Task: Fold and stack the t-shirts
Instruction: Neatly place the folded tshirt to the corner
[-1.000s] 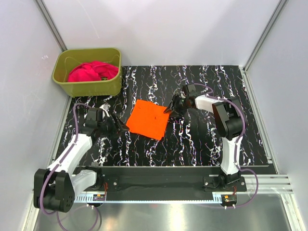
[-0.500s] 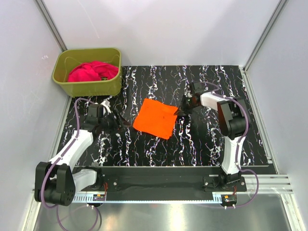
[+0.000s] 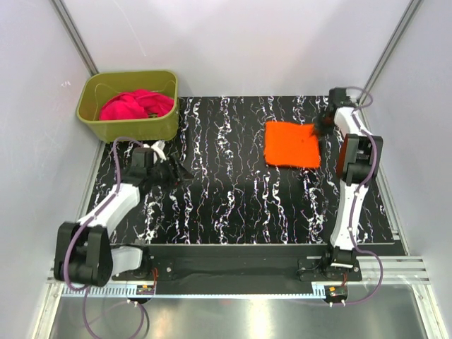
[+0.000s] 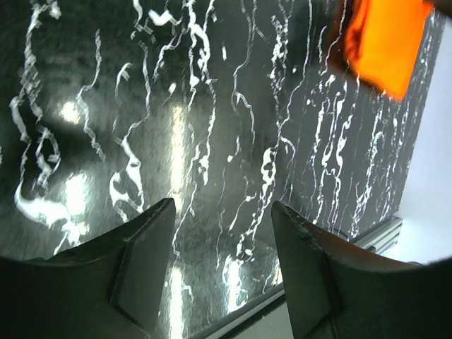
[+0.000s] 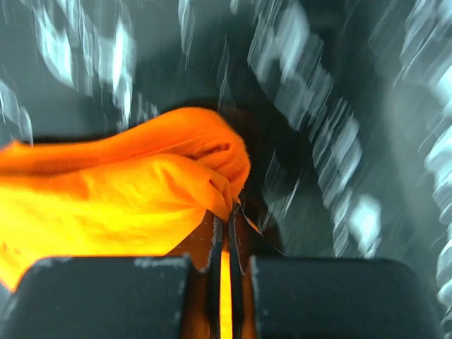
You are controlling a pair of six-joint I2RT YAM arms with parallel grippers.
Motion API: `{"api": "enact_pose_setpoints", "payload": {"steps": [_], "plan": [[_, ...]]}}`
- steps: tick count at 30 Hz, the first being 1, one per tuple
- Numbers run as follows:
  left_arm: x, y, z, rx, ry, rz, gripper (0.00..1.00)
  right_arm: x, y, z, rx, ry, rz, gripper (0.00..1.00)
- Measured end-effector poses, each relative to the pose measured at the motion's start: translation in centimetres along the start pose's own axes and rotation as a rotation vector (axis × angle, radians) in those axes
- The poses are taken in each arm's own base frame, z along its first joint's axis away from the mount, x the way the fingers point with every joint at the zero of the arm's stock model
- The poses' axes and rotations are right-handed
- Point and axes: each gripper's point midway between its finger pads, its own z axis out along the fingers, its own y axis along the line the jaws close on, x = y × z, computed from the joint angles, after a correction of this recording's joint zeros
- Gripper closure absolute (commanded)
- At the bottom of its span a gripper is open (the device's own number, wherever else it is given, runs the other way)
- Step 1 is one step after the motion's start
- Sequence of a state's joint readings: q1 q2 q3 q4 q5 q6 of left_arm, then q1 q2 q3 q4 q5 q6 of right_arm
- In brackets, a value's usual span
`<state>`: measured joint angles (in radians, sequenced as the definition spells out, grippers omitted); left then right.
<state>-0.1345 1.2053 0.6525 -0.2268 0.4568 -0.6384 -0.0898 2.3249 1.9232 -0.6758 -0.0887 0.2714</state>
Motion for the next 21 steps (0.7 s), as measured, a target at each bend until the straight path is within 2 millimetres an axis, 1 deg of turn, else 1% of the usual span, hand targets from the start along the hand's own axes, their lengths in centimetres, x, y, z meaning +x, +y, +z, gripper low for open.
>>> {"api": "enact_pose_setpoints", "payload": {"steps": [3,6,9,12,13,18,21], "plan": [[-0.4,-0.1,1.1,0.018,0.012,-0.001,0.39,-5.4,-1.0,1.7,0.033,-0.118,0.018,1.00],[-0.5,-0.1,2.1,0.030,0.034,-0.004,0.40,-8.9,-1.9,2.8,0.062,-0.197,0.034,1.00],[-0.7,-0.3,2.9,0.045,0.049,-0.001,0.41,-11.1,-3.0,3.7,0.094,-0.251,0.033,1.00],[-0.8,-0.6,3.5,0.055,0.058,0.004,0.41,-12.7,-4.0,4.3,0.124,-0.299,0.023,1.00],[-0.8,-0.6,3.6,0.058,0.058,0.005,0.41,-13.3,-4.4,4.4,0.135,-0.318,0.016,1.00],[-0.5,-0.3,4.3,0.054,0.079,-0.005,0.41,-15.0,-6.3,4.4,0.199,-0.379,-0.044,1.00],[-0.5,0.0,5.1,0.047,0.104,-0.017,0.42,-16.6,-7.4,4.3,0.224,-0.434,-0.080,1.00]]}}
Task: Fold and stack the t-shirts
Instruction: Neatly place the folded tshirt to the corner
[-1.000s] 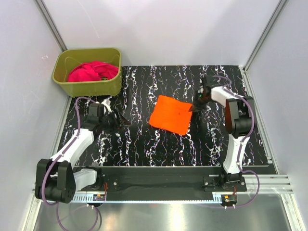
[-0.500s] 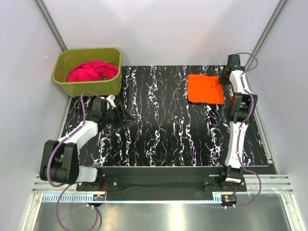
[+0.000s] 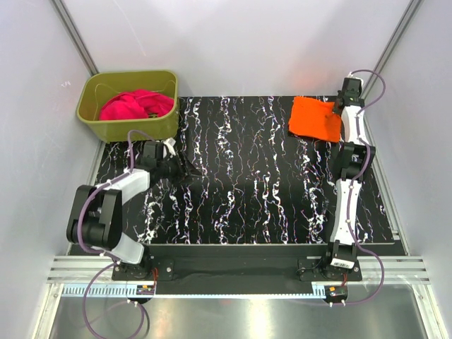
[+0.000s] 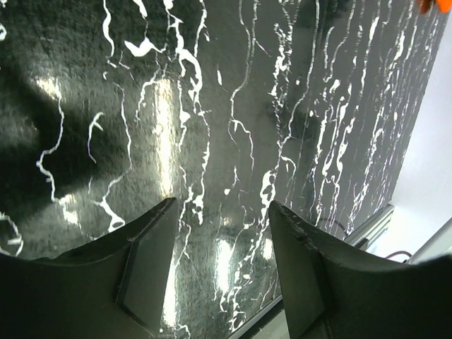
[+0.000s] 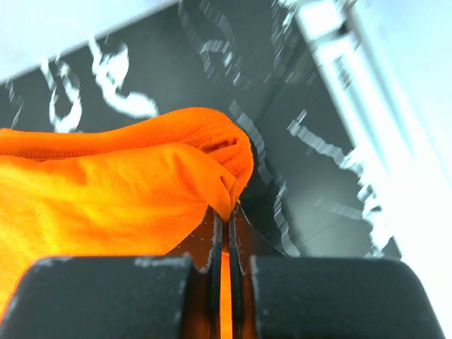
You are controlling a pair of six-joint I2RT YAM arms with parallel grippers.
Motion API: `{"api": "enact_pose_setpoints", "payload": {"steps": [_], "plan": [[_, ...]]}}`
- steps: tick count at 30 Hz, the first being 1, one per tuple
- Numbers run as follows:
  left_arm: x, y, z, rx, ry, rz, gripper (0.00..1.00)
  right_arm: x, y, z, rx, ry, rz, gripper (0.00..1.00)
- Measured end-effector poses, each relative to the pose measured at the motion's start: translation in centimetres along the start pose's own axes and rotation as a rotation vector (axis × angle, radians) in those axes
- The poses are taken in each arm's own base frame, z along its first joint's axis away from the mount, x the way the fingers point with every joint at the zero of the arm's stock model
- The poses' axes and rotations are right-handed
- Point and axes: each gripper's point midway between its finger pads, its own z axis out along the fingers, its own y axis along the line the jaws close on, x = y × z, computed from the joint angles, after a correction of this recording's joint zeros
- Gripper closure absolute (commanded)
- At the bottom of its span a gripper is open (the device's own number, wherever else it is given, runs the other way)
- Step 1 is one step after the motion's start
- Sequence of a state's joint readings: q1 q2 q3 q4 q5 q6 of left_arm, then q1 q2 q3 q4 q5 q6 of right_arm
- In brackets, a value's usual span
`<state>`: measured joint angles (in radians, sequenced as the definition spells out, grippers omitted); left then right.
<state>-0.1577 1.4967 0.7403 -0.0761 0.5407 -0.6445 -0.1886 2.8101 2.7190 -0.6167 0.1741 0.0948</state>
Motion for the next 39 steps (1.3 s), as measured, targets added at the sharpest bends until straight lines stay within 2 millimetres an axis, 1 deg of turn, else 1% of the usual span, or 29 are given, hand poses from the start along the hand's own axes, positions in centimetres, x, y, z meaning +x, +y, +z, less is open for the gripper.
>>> {"api": "enact_pose_setpoints", "payload": {"steps": [3,7,10,13,17,20,22,26,27,30,31,33,34,35,37,38,39], "plan": [[-0.3,-0.1,0.8,-0.001,0.019,-0.004,0.42,-1.2,-1.2,0.7,0.013,-0.049,-0.021,1.00],[-1.0,-0.9,1.5,0.007,0.031,0.009,0.43,-2.3,-3.0,1.3,0.035,-0.089,-0.057,1.00],[-1.2,-1.5,1.8,0.010,0.041,0.015,0.43,-3.3,-3.8,1.6,0.038,-0.130,-0.081,1.00],[-1.0,-1.8,2.3,0.012,0.061,0.016,0.43,-4.7,-4.2,1.7,0.036,-0.182,-0.101,1.00],[0.4,-2.0,3.3,0.005,0.118,0.010,0.43,-6.7,-4.1,1.9,0.036,-0.273,-0.128,1.00],[1.0,-2.5,3.9,0.005,0.153,0.014,0.43,-7.5,-4.0,2.0,0.033,-0.311,-0.153,1.00],[0.9,-2.9,4.2,0.008,0.164,0.017,0.43,-8.0,-3.9,2.0,0.030,-0.337,-0.165,1.00],[-0.2,-3.7,4.7,0.016,0.160,0.024,0.43,-8.9,-3.7,2.1,0.024,-0.381,-0.175,1.00],[-0.3,-3.9,4.8,0.018,0.159,0.026,0.43,-8.9,-3.6,2.2,0.021,-0.385,-0.175,0.82],[-0.6,-4.1,5.0,0.020,0.160,0.027,0.43,-8.8,-3.7,2.3,0.022,-0.384,-0.172,0.65],[-0.5,-4.1,5.0,0.021,0.163,0.025,0.43,-8.8,-3.8,2.3,0.028,-0.385,-0.167,0.51],[-0.5,-4.1,5.1,0.020,0.167,0.025,0.43,-8.8,-4.0,2.2,0.047,-0.387,-0.148,0.37],[-0.4,-4.1,5.1,0.019,0.170,0.025,0.43,-8.7,-4.3,2.3,0.063,-0.383,-0.139,0.23],[-0.2,-4.2,5.0,0.019,0.174,0.025,0.43,-8.5,-4.5,2.3,0.074,-0.375,-0.126,0.17],[0.0,-4.3,5.0,0.019,0.183,0.023,0.43,-7.5,-4.9,2.4,0.104,-0.336,-0.111,0.11],[0.2,-4.4,5.0,0.021,0.188,0.023,0.43,-6.7,-5.2,2.3,0.115,-0.302,-0.104,0.01],[0.3,-4.4,5.0,0.023,0.191,0.024,0.43,-5.8,-5.4,2.0,0.128,-0.266,-0.092,0.00]]}}
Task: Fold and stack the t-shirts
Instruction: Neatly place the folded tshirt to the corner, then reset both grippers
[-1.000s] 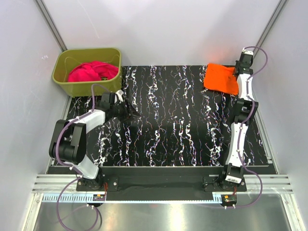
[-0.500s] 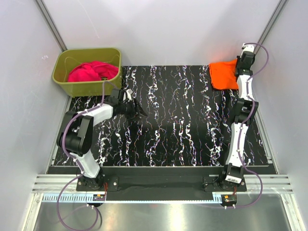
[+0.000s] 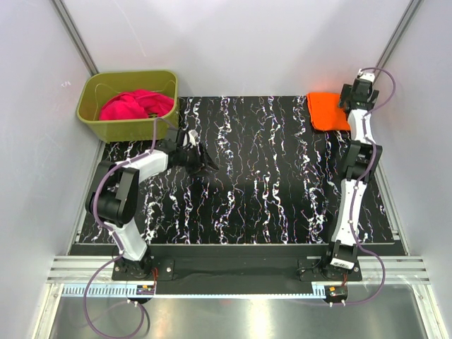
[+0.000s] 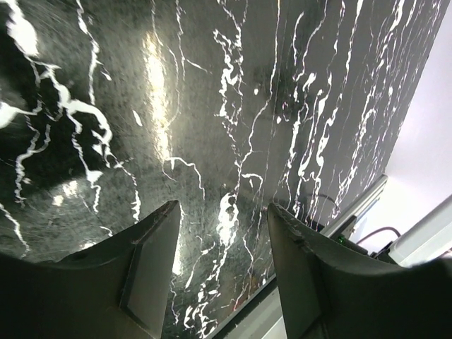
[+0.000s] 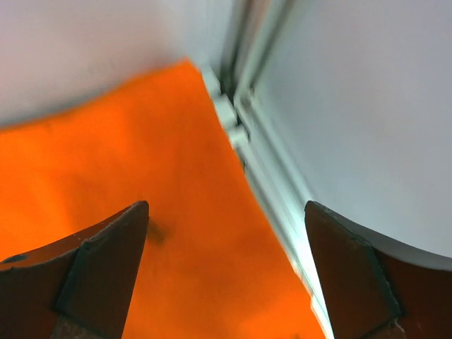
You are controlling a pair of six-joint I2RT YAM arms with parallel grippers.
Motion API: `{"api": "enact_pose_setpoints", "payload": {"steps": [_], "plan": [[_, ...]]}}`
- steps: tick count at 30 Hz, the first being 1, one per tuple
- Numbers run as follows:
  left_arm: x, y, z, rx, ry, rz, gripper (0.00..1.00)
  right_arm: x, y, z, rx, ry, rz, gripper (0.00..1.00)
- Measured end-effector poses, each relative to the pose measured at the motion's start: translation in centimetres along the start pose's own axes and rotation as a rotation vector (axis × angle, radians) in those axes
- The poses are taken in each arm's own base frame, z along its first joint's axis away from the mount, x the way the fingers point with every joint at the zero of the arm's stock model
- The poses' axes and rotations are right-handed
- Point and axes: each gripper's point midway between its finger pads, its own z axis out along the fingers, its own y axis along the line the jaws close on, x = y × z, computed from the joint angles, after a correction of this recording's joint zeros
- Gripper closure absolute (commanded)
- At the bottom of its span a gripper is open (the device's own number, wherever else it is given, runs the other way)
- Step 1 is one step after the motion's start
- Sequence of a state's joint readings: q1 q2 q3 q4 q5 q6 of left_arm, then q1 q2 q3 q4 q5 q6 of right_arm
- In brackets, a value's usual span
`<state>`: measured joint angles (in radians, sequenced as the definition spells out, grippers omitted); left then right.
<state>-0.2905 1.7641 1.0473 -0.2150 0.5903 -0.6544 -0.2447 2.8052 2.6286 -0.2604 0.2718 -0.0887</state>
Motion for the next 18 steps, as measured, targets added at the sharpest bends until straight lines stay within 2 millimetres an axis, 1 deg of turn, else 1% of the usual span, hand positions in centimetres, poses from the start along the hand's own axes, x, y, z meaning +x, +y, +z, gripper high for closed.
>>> {"api": "enact_pose_setpoints", "payload": {"steps": [2,4,6,8,11,12,14,15,16,18], "plan": [[0.2,-0.3,-0.1,0.005,0.006,0.004,0.41,1.0,-0.2,-1.3,0.015,0.069,0.005,0.00],[0.4,-0.7,-0.3,0.014,0.004,0.014,0.40,1.3,0.1,-3.1,0.014,0.124,0.019,0.00],[0.9,-1.4,-0.8,0.028,0.001,0.029,0.38,0.8,0.9,-6.0,0.001,0.169,0.034,0.00],[1.5,-2.3,-1.5,0.047,-0.006,0.053,0.34,0.1,2.2,-9.2,-0.026,0.199,0.044,0.00],[2.9,-3.8,-2.7,0.084,-0.019,0.087,0.32,-2.2,5.4,-15.4,-0.112,0.196,0.109,0.00],[3.5,-4.2,-3.1,0.099,-0.027,0.092,0.31,-2.5,6.7,-17.6,-0.162,0.199,0.148,0.00],[5.2,-4.4,-4.0,0.134,-0.042,0.081,0.30,-2.5,8.9,-22.0,-0.266,0.230,0.219,0.00],[6.2,-4.2,-4.6,0.151,-0.051,0.061,0.28,-2.1,10.0,-24.1,-0.329,0.251,0.268,0.00],[7.1,-3.9,-5.1,0.160,-0.056,0.038,0.26,-1.4,10.8,-26.1,-0.393,0.283,0.320,0.00],[9.1,-3.1,-6.0,0.184,-0.065,-0.013,0.23,1.5,11.6,-29.4,-0.476,0.392,0.422,0.00]]}}
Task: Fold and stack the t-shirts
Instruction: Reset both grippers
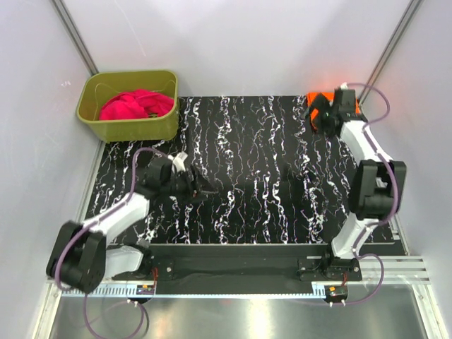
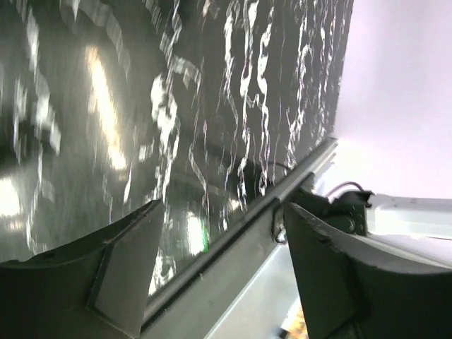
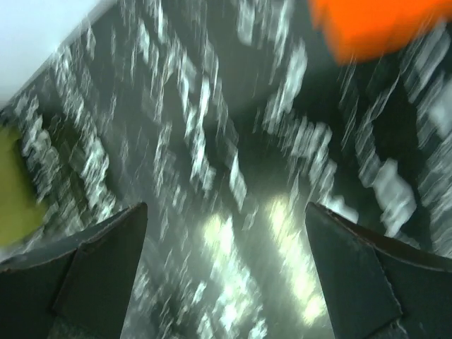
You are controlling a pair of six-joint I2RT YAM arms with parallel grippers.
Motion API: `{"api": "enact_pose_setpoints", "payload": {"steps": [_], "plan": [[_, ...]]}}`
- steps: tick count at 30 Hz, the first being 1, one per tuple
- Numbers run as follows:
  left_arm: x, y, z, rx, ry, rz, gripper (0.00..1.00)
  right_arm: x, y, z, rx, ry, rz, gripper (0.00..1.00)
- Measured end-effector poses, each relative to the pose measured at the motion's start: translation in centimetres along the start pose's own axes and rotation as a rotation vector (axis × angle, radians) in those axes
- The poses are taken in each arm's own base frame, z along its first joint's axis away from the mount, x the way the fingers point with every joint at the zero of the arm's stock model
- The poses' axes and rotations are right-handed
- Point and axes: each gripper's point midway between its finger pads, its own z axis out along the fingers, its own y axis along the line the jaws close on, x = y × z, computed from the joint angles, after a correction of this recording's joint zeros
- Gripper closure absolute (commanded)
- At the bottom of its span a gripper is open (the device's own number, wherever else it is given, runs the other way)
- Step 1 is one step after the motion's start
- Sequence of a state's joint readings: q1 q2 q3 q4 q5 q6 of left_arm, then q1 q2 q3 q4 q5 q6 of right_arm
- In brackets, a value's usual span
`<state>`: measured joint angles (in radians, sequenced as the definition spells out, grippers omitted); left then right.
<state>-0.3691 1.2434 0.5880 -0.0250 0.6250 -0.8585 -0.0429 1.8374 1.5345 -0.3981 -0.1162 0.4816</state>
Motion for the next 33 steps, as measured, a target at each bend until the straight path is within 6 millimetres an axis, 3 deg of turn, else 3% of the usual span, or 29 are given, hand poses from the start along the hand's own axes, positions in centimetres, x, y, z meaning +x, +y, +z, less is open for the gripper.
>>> {"api": "enact_pose_setpoints", "payload": {"steps": [3,6,9,15,17,21,25,33], "plan": [[2.4,0.4,-2.0,0.025,-0.024,-0.046,0.17,7.1,-1.2,-1.5,-0.066,0.168,0.171,0.00],[3.2,-1.2,-4.2,0.091,-0.080,-0.027,0.14,15.3,-3.0,-4.5,-0.087,0.334,0.338,0.00],[3.7,-2.6,-5.9,0.166,-0.135,0.002,0.12,19.8,-3.4,-8.4,-0.115,0.406,0.414,0.00],[6.1,-1.3,-7.2,0.239,-0.176,-0.028,0.09,20.6,-1.9,-15.1,-0.281,0.282,0.373,0.00],[6.9,-0.5,-7.2,0.250,-0.180,-0.057,0.08,21.5,-2.4,-15.7,-0.288,0.274,0.371,0.00],[8.0,0.9,-7.0,0.284,-0.190,-0.118,0.07,25.5,-4.7,-15.7,-0.227,0.346,0.412,0.00],[7.8,-0.9,-8.3,0.374,-0.226,-0.123,0.06,28.9,-6.1,-16.1,-0.201,0.423,0.449,0.00],[7.8,-1.6,-8.8,0.405,-0.223,-0.175,0.04,30.5,-5.5,-18.0,-0.324,0.414,0.436,0.00]]}}
